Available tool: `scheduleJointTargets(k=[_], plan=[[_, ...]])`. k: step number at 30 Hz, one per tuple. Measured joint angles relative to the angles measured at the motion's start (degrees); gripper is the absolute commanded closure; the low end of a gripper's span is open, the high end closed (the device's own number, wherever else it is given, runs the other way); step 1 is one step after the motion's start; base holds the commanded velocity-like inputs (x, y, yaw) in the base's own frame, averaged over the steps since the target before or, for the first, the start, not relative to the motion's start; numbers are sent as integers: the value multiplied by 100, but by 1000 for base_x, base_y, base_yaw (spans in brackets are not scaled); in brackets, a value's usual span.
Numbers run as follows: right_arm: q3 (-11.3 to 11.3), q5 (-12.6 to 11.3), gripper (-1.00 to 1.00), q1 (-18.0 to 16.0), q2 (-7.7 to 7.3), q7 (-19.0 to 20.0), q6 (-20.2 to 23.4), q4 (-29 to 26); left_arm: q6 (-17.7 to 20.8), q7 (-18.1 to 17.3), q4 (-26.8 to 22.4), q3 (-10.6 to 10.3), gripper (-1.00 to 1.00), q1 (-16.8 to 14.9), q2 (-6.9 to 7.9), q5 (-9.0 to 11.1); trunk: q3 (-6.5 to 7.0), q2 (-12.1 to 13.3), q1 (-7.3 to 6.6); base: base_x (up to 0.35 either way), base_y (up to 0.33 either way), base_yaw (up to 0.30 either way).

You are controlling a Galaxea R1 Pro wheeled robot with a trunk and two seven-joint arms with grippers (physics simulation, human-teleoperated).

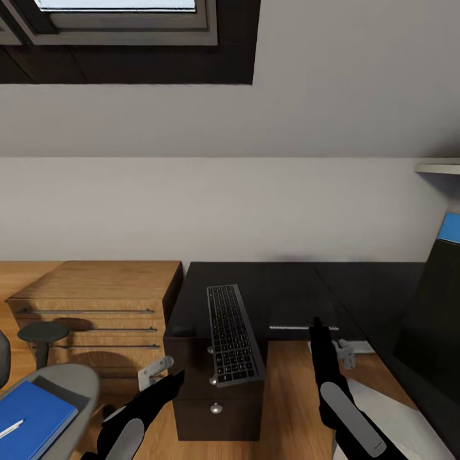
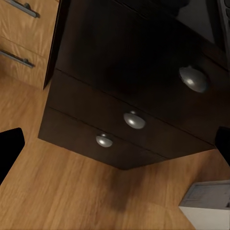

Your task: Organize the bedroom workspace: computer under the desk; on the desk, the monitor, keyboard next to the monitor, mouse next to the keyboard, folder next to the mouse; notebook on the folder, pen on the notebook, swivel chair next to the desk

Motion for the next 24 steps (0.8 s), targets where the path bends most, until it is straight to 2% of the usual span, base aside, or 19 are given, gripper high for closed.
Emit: scheduleJointTargets(k=[13,24], plan=[[4,-41,100,0,30,2,20,54,0,0,0,-7,-100,0,-5,7,-233,-522,286,0,0,0],[-74,-32,100,-1,28,3,23,56,0,0,2,-22,-100,0,-9,2,-234,-523,286,0,0,0]])
